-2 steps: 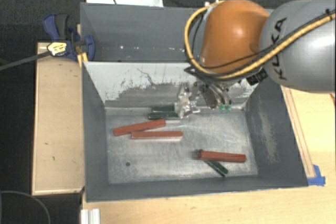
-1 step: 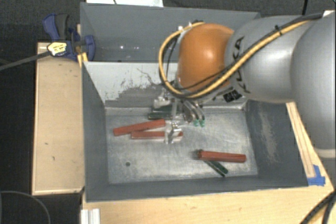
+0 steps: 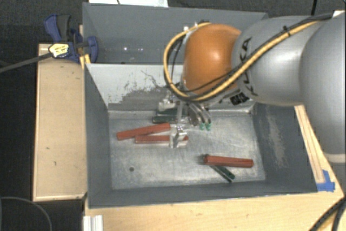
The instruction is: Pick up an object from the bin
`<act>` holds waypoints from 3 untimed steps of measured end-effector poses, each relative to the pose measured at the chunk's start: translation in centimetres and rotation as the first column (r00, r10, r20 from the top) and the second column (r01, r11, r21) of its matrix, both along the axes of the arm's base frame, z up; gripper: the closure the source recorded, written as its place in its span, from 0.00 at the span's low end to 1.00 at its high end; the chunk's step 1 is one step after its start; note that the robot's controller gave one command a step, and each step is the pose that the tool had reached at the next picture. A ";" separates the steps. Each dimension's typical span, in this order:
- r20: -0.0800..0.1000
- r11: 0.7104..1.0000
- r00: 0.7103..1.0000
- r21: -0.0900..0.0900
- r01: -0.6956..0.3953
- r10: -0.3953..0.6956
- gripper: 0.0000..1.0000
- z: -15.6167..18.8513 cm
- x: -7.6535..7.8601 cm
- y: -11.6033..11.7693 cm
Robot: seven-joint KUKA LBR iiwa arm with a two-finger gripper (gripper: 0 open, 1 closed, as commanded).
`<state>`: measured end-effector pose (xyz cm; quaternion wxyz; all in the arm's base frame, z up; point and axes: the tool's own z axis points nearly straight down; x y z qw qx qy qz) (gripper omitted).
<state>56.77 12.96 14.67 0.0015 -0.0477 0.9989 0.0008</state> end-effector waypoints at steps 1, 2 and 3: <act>0.022 1.000 0.999 0.008 0.024 -0.024 1.00 -6.6 0.7 -0.4; 0.022 1.000 0.999 0.008 0.024 -0.024 1.00 -6.6 0.6 -0.4; -0.001 0.999 0.999 -0.001 -0.042 0.042 1.00 6.7 -0.4 -0.2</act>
Offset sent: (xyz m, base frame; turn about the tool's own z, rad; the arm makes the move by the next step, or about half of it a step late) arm 0.0000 0.0000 0.0000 0.0000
